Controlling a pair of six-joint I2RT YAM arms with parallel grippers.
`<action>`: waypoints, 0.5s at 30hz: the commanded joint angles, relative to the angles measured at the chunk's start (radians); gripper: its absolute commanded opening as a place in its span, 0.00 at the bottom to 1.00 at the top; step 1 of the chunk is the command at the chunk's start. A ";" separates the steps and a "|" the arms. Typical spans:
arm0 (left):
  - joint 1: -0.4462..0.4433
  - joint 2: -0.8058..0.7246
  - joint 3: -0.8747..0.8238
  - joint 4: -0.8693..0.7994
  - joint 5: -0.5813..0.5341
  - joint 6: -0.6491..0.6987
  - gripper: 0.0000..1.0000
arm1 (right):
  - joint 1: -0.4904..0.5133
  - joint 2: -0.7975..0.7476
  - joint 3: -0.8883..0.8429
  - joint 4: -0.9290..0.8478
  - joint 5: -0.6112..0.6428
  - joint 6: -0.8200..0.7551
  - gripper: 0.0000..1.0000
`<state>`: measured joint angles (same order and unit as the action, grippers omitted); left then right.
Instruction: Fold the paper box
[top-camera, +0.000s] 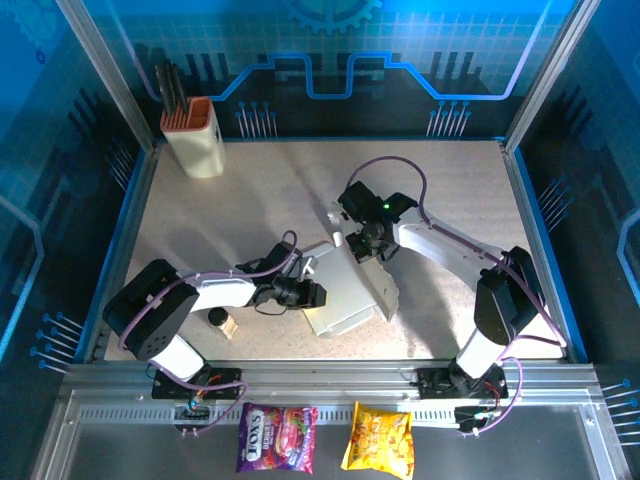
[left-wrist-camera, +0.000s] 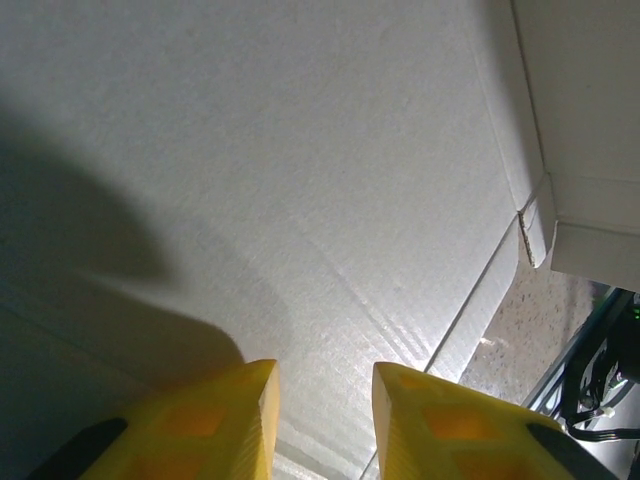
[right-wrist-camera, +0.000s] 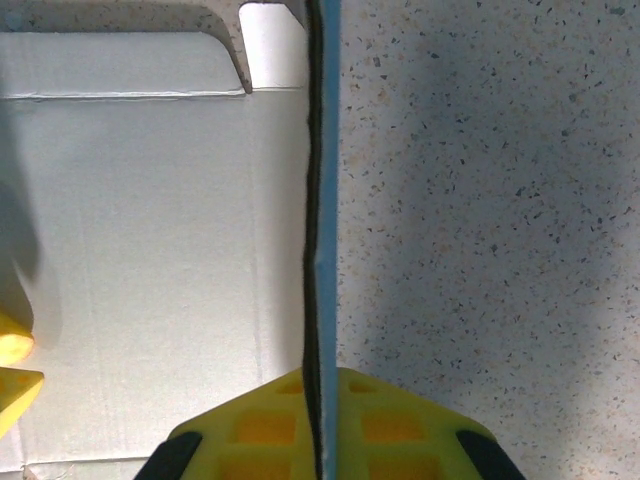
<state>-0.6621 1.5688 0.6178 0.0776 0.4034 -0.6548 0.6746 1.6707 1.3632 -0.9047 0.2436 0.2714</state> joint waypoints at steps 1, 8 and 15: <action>-0.008 -0.074 -0.012 0.013 -0.032 0.019 0.32 | 0.015 0.075 -0.061 -0.073 0.004 -0.026 0.00; 0.010 -0.253 0.022 -0.079 -0.183 0.171 0.37 | 0.015 0.007 -0.047 -0.043 0.009 -0.196 0.00; 0.020 -0.322 0.051 -0.130 -0.311 0.318 0.40 | -0.008 -0.068 -0.105 0.035 -0.096 -0.483 0.00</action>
<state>-0.6498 1.2736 0.6464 -0.0025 0.1768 -0.4397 0.6788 1.6234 1.3064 -0.8429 0.2302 -0.0391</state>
